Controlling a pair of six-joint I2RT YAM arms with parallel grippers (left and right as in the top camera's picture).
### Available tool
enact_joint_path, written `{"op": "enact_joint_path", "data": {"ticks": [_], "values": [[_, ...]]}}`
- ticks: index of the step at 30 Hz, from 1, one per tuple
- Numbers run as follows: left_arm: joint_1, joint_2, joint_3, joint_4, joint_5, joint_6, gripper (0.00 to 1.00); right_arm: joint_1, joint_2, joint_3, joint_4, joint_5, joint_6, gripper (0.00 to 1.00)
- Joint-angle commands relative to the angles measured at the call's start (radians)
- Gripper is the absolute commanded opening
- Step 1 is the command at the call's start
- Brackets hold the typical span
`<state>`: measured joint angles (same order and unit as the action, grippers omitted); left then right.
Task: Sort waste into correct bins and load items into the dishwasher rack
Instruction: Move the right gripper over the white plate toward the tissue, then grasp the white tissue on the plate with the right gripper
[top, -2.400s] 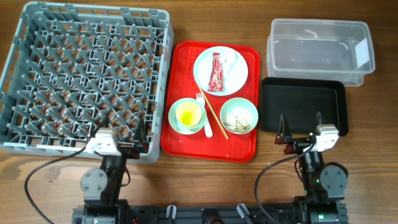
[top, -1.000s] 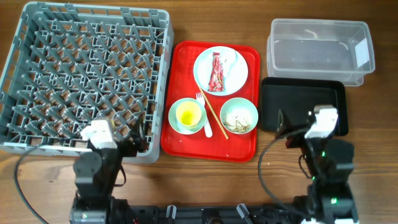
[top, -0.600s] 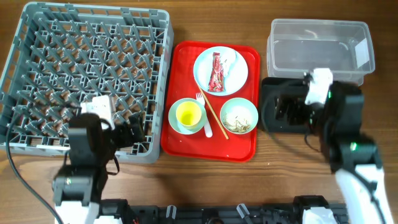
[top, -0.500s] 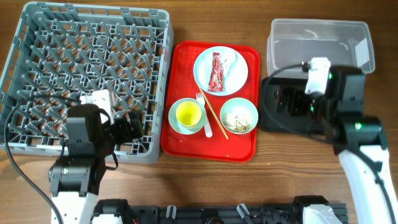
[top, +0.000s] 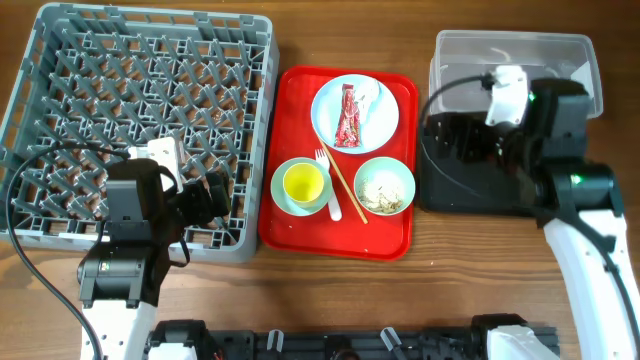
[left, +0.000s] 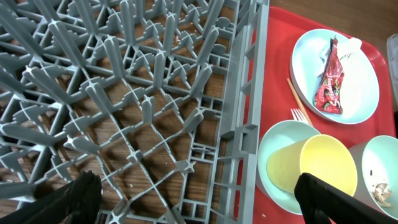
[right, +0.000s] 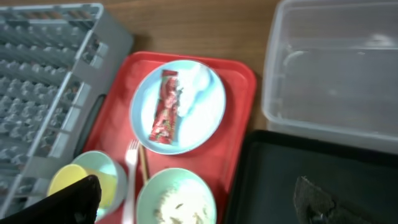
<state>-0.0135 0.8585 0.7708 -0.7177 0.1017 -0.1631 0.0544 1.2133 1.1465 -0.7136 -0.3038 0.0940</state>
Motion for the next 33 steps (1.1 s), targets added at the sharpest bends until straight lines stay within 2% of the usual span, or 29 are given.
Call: {"op": "enact_joint_path", "data": {"ticks": [1,8,13,18,27,29,31,33], "values": [[0.005,0.0,0.019,0.01,-0.002,-0.009,1.0,0.069,0.109,0.147,-0.043,0.031,0.045,1.0],[0.005,0.0,0.019,0.018,-0.002,-0.009,1.0,0.212,0.339,0.375,-0.011,0.226,0.103,1.0],[0.005,0.0,0.019,0.018,-0.002,-0.009,1.0,0.291,0.462,0.381,0.088,0.389,0.272,0.99],[0.005,0.0,0.019,0.018,-0.002,-0.009,1.0,0.341,0.598,0.381,0.169,0.397,0.38,0.91],[0.005,0.0,0.019,0.014,-0.002,-0.009,1.0,0.357,0.827,0.381,0.249,0.469,0.573,0.89],[0.005,0.0,0.019,0.009,-0.002,-0.009,1.0,0.358,0.859,0.381,0.259,0.467,0.594,0.88],[0.005,0.0,0.019,0.002,-0.002,-0.009,1.0,0.358,0.883,0.381,0.256,0.469,0.632,0.82],[0.005,0.0,0.019,-0.003,-0.002,-0.009,1.0,0.356,0.899,0.381,0.262,0.475,0.67,0.81]]}}
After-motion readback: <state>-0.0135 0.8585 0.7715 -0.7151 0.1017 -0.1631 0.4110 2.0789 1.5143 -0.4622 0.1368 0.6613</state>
